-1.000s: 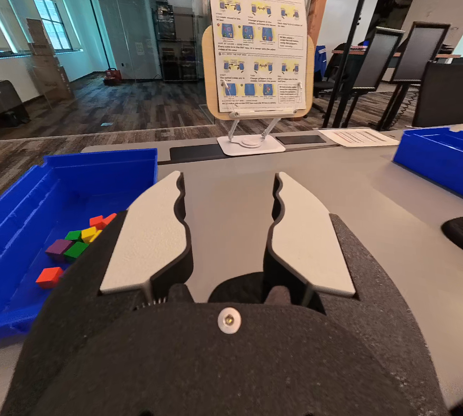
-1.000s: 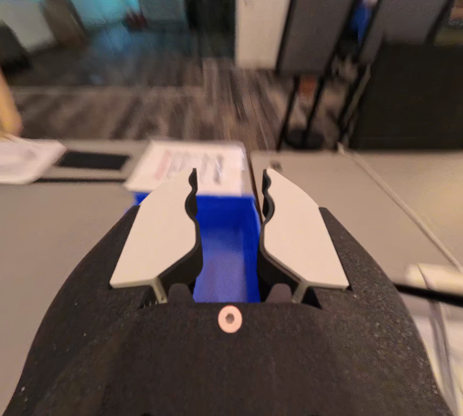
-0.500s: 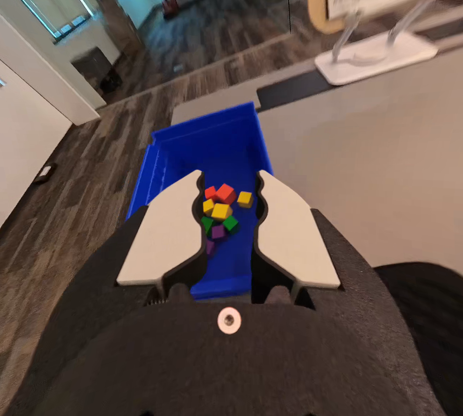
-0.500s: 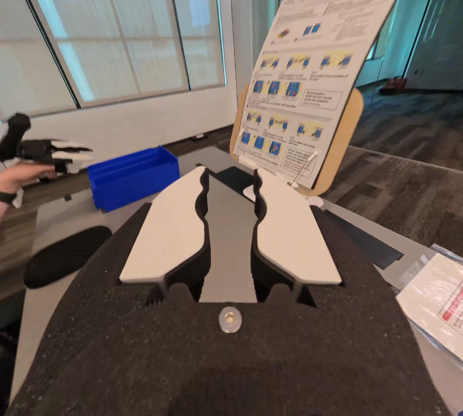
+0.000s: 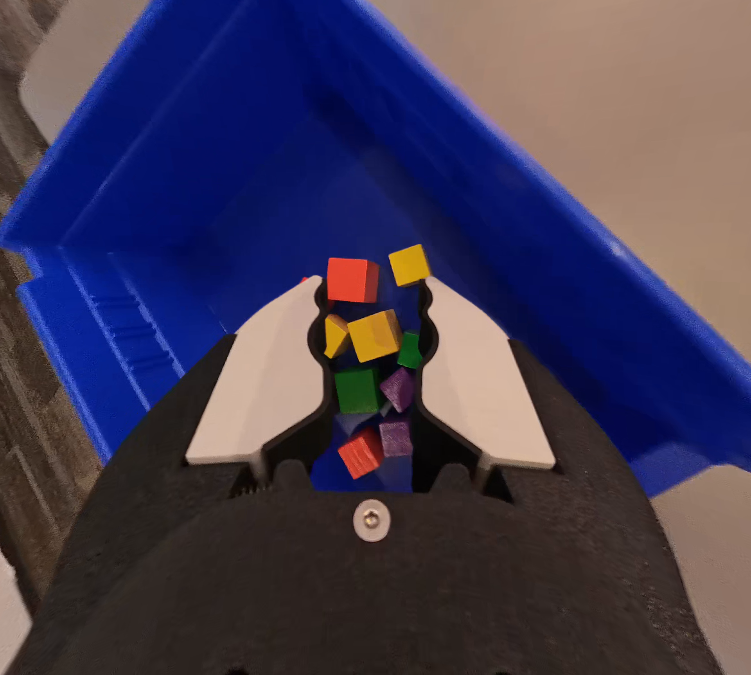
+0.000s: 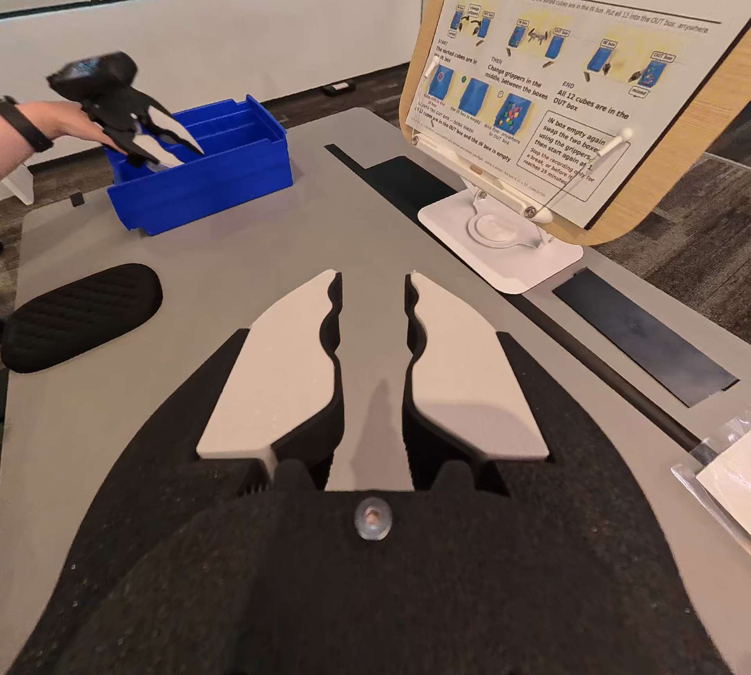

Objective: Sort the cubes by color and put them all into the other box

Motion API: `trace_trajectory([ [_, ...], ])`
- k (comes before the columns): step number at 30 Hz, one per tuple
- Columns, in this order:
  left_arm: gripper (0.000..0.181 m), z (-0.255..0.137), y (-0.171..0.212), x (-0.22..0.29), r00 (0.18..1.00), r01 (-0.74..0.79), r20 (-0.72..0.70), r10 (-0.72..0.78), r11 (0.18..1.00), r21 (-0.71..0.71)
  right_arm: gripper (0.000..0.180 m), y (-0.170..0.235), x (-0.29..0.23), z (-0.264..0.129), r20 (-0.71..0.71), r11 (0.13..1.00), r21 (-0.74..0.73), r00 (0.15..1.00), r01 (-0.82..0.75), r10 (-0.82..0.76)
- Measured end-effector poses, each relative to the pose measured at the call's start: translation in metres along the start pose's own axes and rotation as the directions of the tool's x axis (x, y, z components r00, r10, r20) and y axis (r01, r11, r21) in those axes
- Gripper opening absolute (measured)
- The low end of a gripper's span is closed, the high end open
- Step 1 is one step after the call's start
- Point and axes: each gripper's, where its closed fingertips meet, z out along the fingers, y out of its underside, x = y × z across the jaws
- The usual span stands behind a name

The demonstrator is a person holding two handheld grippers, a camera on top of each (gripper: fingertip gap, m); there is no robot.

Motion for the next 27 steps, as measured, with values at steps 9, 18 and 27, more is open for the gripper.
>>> trace_trajectory([
  [9,0.036,0.032,0.022,-0.013,0.995,0.008,-0.093,-0.024,0.985,-0.174,0.028,0.002,0.021,-0.027,-0.014,0.995,0.051,0.996,-0.09,0.091],
  [18,0.033,0.042,0.019,-0.014,0.995,-0.037,-0.1,0.019,0.983,-0.182,0.027,0.013,0.03,-0.029,-0.001,0.99,0.023,0.99,-0.138,0.138],
  [27,0.034,0.048,0.029,-0.011,0.991,-0.075,-0.124,0.043,0.963,-0.257,0.027,0.023,0.028,-0.02,0.003,0.992,-0.037,0.993,-0.12,0.12],
])
